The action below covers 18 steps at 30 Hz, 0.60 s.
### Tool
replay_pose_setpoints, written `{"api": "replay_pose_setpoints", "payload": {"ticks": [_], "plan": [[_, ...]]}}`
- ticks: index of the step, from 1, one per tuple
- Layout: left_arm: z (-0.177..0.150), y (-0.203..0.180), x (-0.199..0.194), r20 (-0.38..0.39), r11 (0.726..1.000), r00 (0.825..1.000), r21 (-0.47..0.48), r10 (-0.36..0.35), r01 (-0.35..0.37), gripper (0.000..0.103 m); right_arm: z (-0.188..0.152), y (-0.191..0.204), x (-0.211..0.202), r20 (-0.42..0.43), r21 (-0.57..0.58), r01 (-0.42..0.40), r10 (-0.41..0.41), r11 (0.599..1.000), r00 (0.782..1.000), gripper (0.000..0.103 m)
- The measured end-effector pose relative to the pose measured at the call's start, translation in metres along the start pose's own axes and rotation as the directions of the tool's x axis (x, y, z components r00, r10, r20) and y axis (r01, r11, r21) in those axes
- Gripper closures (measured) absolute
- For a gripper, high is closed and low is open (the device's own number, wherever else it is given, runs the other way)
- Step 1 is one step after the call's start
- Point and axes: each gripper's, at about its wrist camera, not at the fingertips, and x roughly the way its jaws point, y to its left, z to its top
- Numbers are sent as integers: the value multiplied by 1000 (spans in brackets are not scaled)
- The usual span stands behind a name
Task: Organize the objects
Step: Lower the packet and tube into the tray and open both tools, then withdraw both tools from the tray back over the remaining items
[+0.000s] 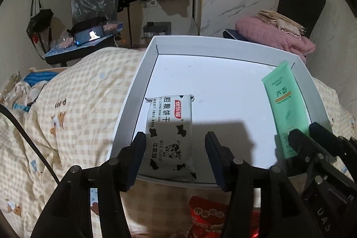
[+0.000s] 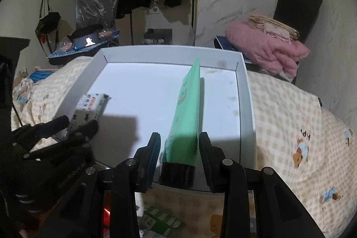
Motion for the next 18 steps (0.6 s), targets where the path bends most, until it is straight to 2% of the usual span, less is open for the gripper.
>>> {"api": "replay_pose_setpoints", "payload": {"ticks": [4, 7, 9, 12, 16, 18], "plan": [[2, 0, -8, 14, 1000, 1000, -3, -2, 2, 41, 4, -5, -6, 26, 36, -17, 16, 999, 1000, 66], [4, 5, -19, 22, 999, 1000, -49, -2, 3, 41, 8, -13, -16, 47, 81, -67, 63, 994, 997, 66], [3, 14, -36, 46, 988, 998, -144, -53, 59, 41, 13, -17, -28, 60, 107, -116, 110, 988, 992, 66], [-3, 23, -63, 75, 967, 988, -208, -135, 148, 40, 20, -18, -57, 109, 120, -157, 144, 980, 984, 66], [-7, 33, -105, 121, 947, 979, -258, -166, 192, 38, 26, -21, -103, 162, 118, -227, 207, 967, 965, 66], [-10, 36, -129, 136, 946, 980, -272, -146, 178, 36, 25, -24, -131, 184, 121, -263, 238, 957, 954, 66]]}}
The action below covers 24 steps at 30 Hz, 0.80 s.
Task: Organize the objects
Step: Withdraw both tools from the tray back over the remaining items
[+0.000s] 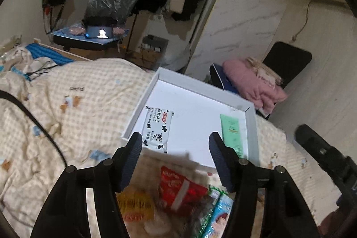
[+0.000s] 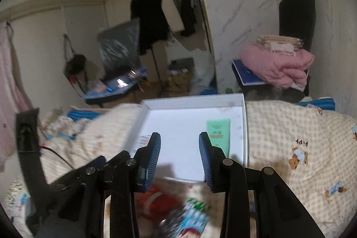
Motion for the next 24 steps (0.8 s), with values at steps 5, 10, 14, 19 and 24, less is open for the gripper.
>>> {"api": "replay_pose_setpoints", "payload": {"ticks": [5, 10, 14, 19, 24], "plan": [[-13, -10, -62, 85, 997, 995, 49, 56, -60, 32, 1, 9, -60, 53, 12, -46, 45, 999, 998, 66], [-17, -25, -103, 125, 988, 990, 125, 71, -87, 30, -4, 16, -93, 74, -5, -94, 94, 996, 993, 66], [-35, -34, -125, 142, 959, 986, 255, 91, -125, 25, -12, 19, -104, 65, -66, -100, 105, 993, 992, 66], [-65, -14, -129, 135, 963, 981, 211, 139, -165, 24, -33, 14, -109, 82, -106, -57, 66, 993, 994, 38], [-106, -2, -118, 97, 964, 973, 150, 207, -220, 24, -85, -7, -109, 126, -44, 67, -61, 997, 990, 0]]}}
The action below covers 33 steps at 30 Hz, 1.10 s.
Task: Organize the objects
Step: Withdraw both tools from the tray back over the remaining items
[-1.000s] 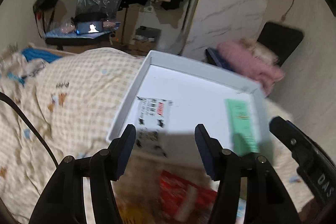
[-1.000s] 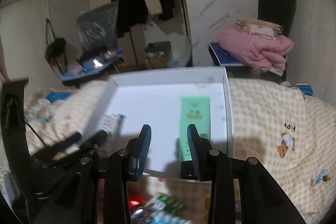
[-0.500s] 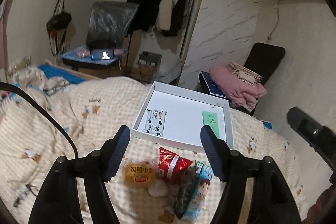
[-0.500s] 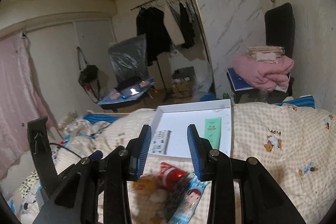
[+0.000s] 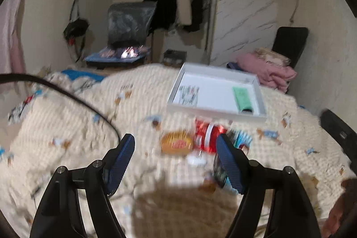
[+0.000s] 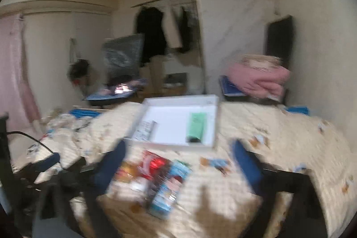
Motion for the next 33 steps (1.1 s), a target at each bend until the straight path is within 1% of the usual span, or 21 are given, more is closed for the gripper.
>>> {"api": "replay_pose_setpoints", "payload": {"ticks": [1, 2, 3, 5, 7, 8, 10, 12, 13, 15, 16, 17, 18, 19, 20, 22, 23, 25, 28, 33], "plan": [[-10, -1, 1, -13, 1000, 1000, 1, 13, -13, 24, -11, -5, -3, 13, 14, -9, 9, 1000, 1000, 0], [-15, -2, 3, -25, 1000, 1000, 8, 17, -17, 24, -23, -8, -7, 22, 35, 10, -10, 999, 1000, 0], [-22, -6, 5, -44, 1000, 999, 24, 17, -16, 24, -36, -11, -8, 17, 56, 41, -42, 998, 999, 0], [-30, -10, 8, -77, 999, 997, 46, 2, 2, 24, -54, -11, -7, -12, 73, 66, -65, 995, 998, 0], [-35, -12, 7, -83, 998, 996, 63, 24, -19, 24, -68, -7, -11, -12, 57, 55, -55, 997, 998, 0], [-37, -12, 7, -85, 998, 996, 57, 18, -14, 24, -71, -4, -12, -17, 48, 51, -50, 998, 999, 0], [-37, -4, 5, -84, 1000, 996, 9, -24, 25, 24, -75, 0, -8, -53, 30, 43, -42, 999, 998, 0], [-37, 8, 1, -68, 996, 995, -60, -71, 67, 22, -78, -1, -9, -67, 36, 48, -46, 998, 997, 0], [-37, 14, -1, -48, 991, 994, -100, -95, 90, 21, -80, -2, -10, -67, 44, 51, -48, 998, 997, 0], [-38, 23, -6, -21, 981, 992, -148, -126, 122, 19, -82, -3, -15, -55, 58, 57, -54, 997, 997, 0], [-38, 26, -9, 2, 974, 988, -172, -153, 151, 18, -82, -2, -16, -53, 54, 60, -57, 997, 997, 0], [-37, 27, -12, 15, 972, 988, -176, -154, 154, 13, -82, 0, -16, -50, 48, 66, -63, 997, 997, 0], [-37, 26, -13, 15, 976, 991, -170, -137, 137, 8, -82, 3, -17, -45, 36, 82, -81, 996, 996, 0], [-36, 24, -13, 7, 980, 994, -164, -110, 110, 0, -82, 6, -17, -43, 21, 102, -101, 995, 994, 0], [-36, 22, -11, -8, 986, 998, -155, -70, 68, 0, -82, 8, -16, -46, 6, 107, -106, 994, 993, 0], [-37, 21, -5, -37, 987, 998, -153, -46, 39, 0, -82, 14, -13, -64, -18, 67, -68, 998, 996, 0], [-38, 21, -3, -45, 987, 998, -156, -42, 35, 0, -82, 15, -14, -64, -23, 61, -63, 998, 996, 0], [-39, 22, 3, -76, 987, 997, -163, -20, 7, 0, -82, 16, -15, -50, -35, 76, -78, 996, 996, 0], [-41, 20, 10, -107, 988, 994, -151, -2, -14, 1, -83, 15, -15, -51, -34, 80, -82, 996, 995, 0], [-44, 15, 12, -113, 992, 994, -124, 10, -25, 0, -83, 15, -13, -55, -32, 77, -79, 997, 995, 0]]}}
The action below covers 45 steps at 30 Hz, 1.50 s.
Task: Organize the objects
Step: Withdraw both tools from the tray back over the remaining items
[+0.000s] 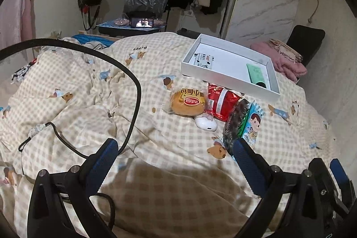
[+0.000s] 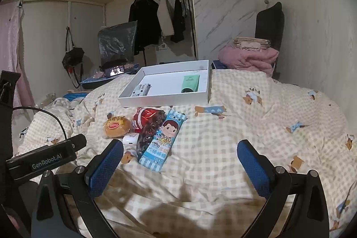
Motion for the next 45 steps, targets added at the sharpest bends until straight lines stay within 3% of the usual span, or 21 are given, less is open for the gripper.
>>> {"api": "replay_pose_setpoints", "payload": {"ticks": [10, 15, 18, 22, 26, 28, 38, 40, 45], "plan": [[-1, -3, 3, -15, 999, 1000, 20, 25, -24, 1, -2, 0, 7, -35, 7, -26, 26, 1000, 999, 0], [-2, -3, 4, -23, 1000, 1000, 25, 1, -1, 4, -6, 2, 17, -93, 2, -21, 21, 1000, 995, 1], [-2, -3, 8, -42, 1000, 999, 26, -12, 13, 14, -6, 0, 18, -98, 15, -30, 31, 999, 995, 16], [-2, 0, 12, -55, 999, 998, 7, -38, 38, 36, -9, 5, 21, -115, 3, -80, 80, 997, 990, 16], [-2, 5, 13, -55, 999, 998, -17, -39, 38, 38, -11, 4, 28, -152, 15, -76, 77, 997, 985, 16], [-2, 5, 13, -56, 999, 997, -14, -45, 44, 39, -13, 3, 33, -179, 36, -110, 115, 993, 977, 16], [-3, -2, 17, -80, 997, 994, 14, -69, 70, 41, -9, 10, 20, -129, 5, -129, 128, 992, 983, 16], [-3, -3, 17, -78, 997, 994, 20, -72, 74, 41, -9, 12, 20, -130, -10, -126, 124, 992, 984, 0], [-3, -5, 16, -77, 996, 994, 29, -79, 82, 41, -9, 14, 20, -110, -31, -113, 109, 993, 988, 0]]}}
